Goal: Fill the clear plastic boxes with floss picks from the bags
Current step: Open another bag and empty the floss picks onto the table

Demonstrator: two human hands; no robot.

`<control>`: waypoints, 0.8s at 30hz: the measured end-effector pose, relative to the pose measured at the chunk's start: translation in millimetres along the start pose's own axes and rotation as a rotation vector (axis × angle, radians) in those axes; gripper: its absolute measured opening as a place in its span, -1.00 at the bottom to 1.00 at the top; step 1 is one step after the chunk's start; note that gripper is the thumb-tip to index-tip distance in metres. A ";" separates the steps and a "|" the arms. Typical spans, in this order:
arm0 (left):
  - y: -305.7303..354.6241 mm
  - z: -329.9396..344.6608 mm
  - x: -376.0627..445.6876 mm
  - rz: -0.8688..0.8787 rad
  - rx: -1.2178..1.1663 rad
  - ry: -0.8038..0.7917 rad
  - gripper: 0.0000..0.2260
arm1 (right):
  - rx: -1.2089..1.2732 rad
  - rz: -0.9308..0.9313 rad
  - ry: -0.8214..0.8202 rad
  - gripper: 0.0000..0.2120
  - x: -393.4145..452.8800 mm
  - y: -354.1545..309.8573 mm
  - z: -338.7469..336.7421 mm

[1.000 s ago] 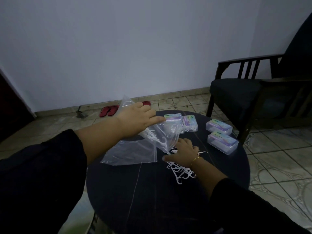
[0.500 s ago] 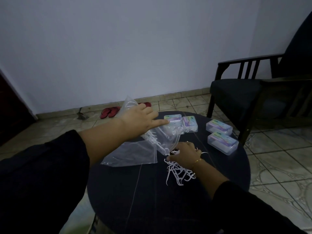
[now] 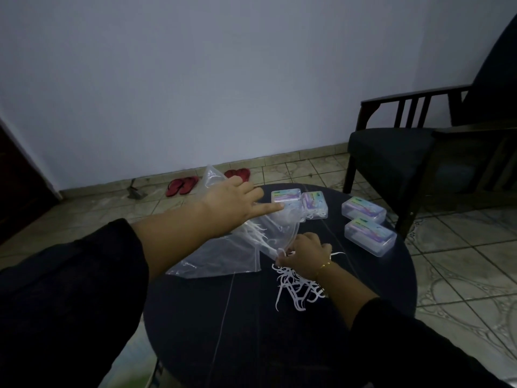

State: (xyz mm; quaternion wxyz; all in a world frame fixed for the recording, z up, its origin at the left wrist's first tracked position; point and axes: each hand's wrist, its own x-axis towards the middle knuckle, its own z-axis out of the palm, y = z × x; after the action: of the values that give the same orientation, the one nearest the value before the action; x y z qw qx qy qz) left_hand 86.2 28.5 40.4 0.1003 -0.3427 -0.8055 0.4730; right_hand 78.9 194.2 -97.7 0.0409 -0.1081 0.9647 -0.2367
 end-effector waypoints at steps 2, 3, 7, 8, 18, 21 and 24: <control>0.3 0.6 0.2 -0.003 0.000 -0.002 -0.15 | -0.052 0.020 -0.007 -0.71 1.5 1.0 1.4; -0.1 1.1 0.0 -0.007 0.000 -0.005 -0.15 | -0.074 0.037 -0.007 -0.71 1.9 2.0 1.9; -4.4 1.4 -3.5 -0.031 -0.017 -0.018 -0.17 | -0.029 0.056 0.004 -0.58 -0.7 2.4 -0.2; -5.5 0.8 -4.2 -0.031 -0.017 -0.021 -0.17 | 0.010 0.049 -0.002 -0.52 -1.3 1.4 -1.2; -7.3 -0.1 -4.8 -0.036 -0.026 -0.004 -0.22 | 0.235 0.003 -0.126 -0.59 3.7 3.0 9.0; -8.1 1.5 -6.4 -0.040 -0.026 0.009 -0.22 | 0.089 0.048 -0.079 -0.84 1.0 4.9 3.0; -10.7 4.1 -6.6 -0.077 -0.044 0.013 -0.19 | 0.024 0.022 -0.108 -0.65 -3.5 3.2 -1.0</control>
State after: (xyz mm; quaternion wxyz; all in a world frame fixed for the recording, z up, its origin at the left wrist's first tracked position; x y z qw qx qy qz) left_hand 84.2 18.0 48.1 0.1165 -0.3166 -0.8276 0.4487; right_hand 81.6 198.2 -98.3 0.0969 -0.1097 0.9592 -0.2417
